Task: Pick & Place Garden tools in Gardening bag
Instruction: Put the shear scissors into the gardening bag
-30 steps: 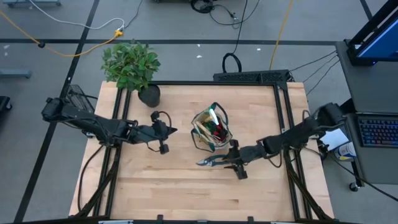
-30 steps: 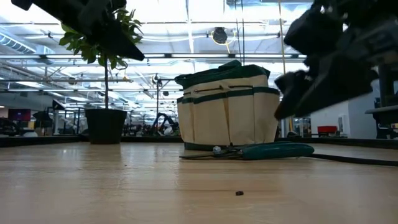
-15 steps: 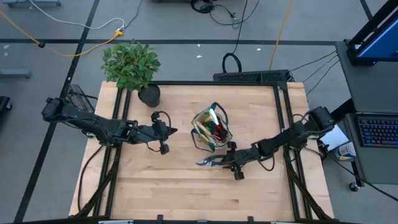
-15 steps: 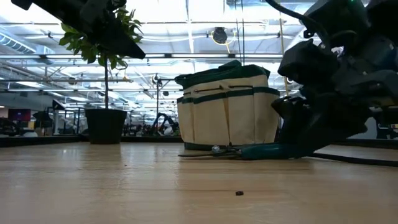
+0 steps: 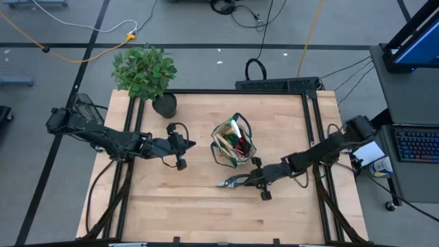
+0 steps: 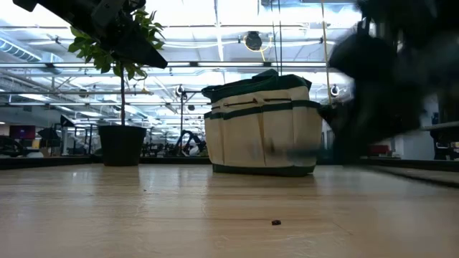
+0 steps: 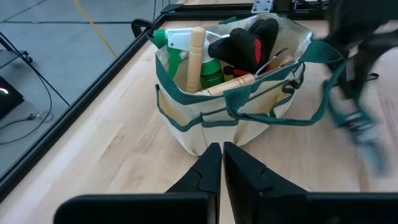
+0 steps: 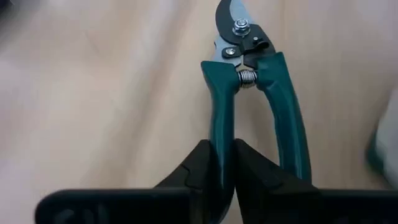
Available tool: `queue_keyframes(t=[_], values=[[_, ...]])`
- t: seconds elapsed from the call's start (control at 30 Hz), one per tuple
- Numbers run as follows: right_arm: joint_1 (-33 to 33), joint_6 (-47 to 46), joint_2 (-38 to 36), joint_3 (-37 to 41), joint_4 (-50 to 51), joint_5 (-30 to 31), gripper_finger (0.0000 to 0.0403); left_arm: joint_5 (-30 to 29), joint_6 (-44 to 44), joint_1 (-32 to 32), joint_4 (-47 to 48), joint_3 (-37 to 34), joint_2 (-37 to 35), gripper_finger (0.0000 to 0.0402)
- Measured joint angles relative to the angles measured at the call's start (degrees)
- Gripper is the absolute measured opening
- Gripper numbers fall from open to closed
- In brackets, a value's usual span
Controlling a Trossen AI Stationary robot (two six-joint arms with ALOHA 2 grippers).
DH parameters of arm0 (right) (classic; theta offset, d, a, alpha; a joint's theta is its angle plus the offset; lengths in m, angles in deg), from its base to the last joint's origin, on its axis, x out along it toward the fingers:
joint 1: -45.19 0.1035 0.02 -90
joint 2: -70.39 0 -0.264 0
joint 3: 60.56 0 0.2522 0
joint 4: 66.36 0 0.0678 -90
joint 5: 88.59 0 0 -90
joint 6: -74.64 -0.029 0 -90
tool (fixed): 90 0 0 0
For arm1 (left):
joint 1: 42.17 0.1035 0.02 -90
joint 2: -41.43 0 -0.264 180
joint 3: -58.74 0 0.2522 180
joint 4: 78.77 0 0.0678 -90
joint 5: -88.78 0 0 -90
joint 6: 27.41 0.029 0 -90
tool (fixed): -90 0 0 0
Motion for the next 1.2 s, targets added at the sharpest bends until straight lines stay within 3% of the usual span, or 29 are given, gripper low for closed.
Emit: queue_keyframes(t=[0.23,0.37,0.57,0.67,0.9,1.2], values=[[0.7,-0.4,-8.7,-0.1,-10.2,0.6,0.0037,0.0,0.3,0.0,-0.1,0.0,0.0,0.0026],[0.2,6.7,-14.0,-0.2,-16.2,0.9,0.0038,0.2,0.9,-0.1,0.0,0.0,0.0,0.0026],[-3.3,18.3,-19.4,-0.2,-29.3,13.5,0.0038,0.2,2.1,-0.1,0.0,0.0,0.0,0.0026],[-7.6,18.0,-18.6,-0.3,-33.4,13.8,0.0037,0.2,2.9,-0.1,0.0,0.0,0.0,0.0026],[-16.1,9.9,-13.6,-2.3,-33.5,6.4,0.0039,0.2,3.1,-0.1,0.0,0.0,0.0,0.0026],[-17.2,5.5,-11.2,-2.3,-25.1,6.5,0.0039,0.5,3.1,-0.1,0.5,0.1,0.0,0.0026]])
